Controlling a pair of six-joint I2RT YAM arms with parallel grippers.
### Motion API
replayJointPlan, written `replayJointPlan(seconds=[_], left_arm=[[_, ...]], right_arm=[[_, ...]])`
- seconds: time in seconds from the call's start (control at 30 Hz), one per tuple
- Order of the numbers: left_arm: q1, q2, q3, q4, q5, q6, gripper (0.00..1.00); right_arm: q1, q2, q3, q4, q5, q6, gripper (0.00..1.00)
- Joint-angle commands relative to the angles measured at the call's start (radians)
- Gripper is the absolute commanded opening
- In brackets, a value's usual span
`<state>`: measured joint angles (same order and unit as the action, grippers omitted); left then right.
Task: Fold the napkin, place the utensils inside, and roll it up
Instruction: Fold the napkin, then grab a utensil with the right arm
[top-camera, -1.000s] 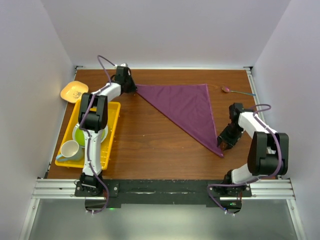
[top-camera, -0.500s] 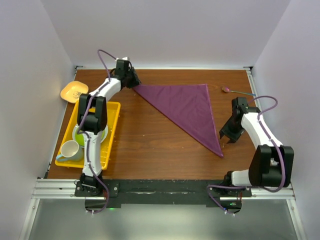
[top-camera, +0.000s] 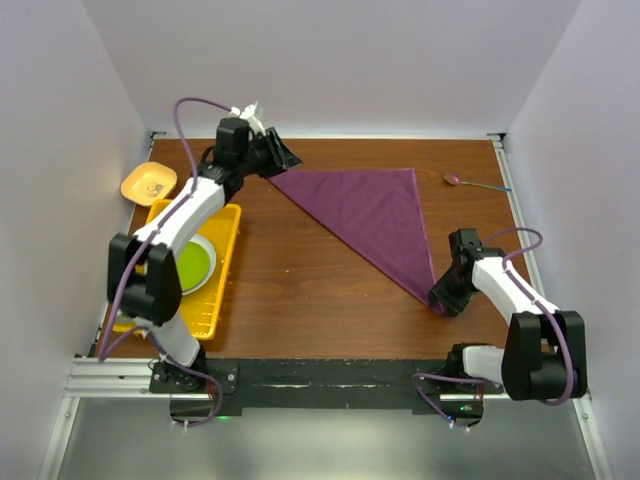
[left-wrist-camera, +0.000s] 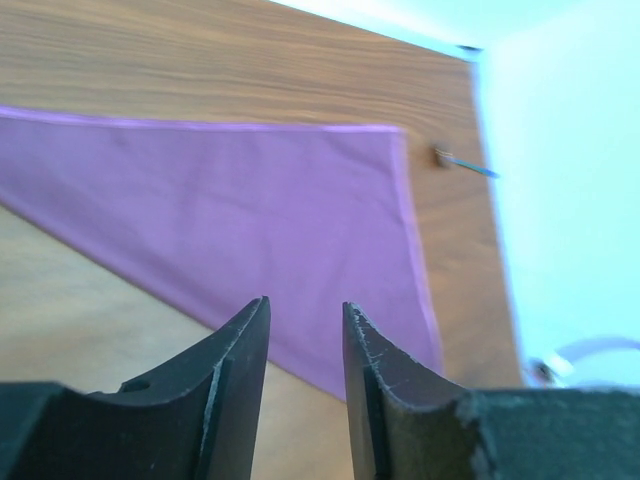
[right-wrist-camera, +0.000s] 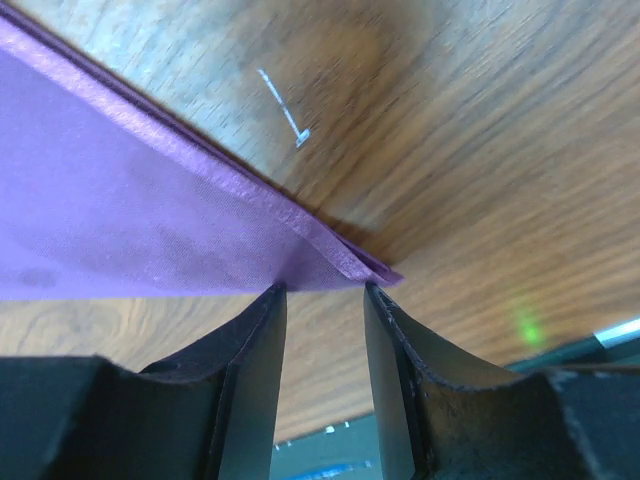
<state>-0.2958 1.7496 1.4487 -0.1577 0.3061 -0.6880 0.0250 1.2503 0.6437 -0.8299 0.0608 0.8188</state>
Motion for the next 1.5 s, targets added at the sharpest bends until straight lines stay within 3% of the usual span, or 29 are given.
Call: replayJointPlan(seconds=[0.0,0.13,0.2,0.27,0.33,0.47,0.57,0.8,1.0,1.23,1.47], left_arm=[[-0.012,-0.212,-0.129,0.089,0.165,-0.051,0.42],[-0.009,-0.395,-0.186,0.008,0.154,0.031,0.52],[-0.009,-0.435,-0.214,-0.026,0.18,0.065,0.56],[-0.009,-0.476,-0.256,-0.028,0.247,0.068,0.57],[-0.011,-0.515,-0.296,0.0,0.28,0.045,0.58],[-0.012,-0.579,-0.404,0.114,0.343,-0.03,0.58],[-0.012,-0.585,-0.41,0.098,0.347,0.001,0.59],[-0.014,-0.594,-0.439,0.072,0.335,0.035,0.58],[-0.017,-0.611,-0.453,0.026,0.306,0.067,0.58],[-0.026,-0.605,-0.462,0.009,0.304,0.091,0.58],[-0.034,-0.588,-0.447,-0.003,0.307,0.1,0.58]], right_arm=[[-0.005,-0.032,0.006,0.083,0.007,0.031,0.42],[0.004,-0.139,0.134,0.081,-0.058,-0.084,0.49],[0.004,-0.131,0.282,0.038,-0.024,-0.168,0.59],[0.004,-0.048,0.377,0.04,-0.029,-0.226,0.75],[0.004,0.044,0.52,0.034,0.029,-0.294,0.79],[0.004,0.262,0.704,0.141,0.094,-0.458,0.81],[-0.002,0.363,0.737,0.268,0.071,-0.598,0.81],[-0.042,0.633,0.953,0.326,0.287,-0.892,0.82],[-0.155,0.783,1.073,0.469,0.163,-0.729,0.78],[-0.2,1.0,1.318,0.466,0.056,-0.569,0.76],[-0.266,1.1,1.413,0.446,-0.058,-0.446,0.76]])
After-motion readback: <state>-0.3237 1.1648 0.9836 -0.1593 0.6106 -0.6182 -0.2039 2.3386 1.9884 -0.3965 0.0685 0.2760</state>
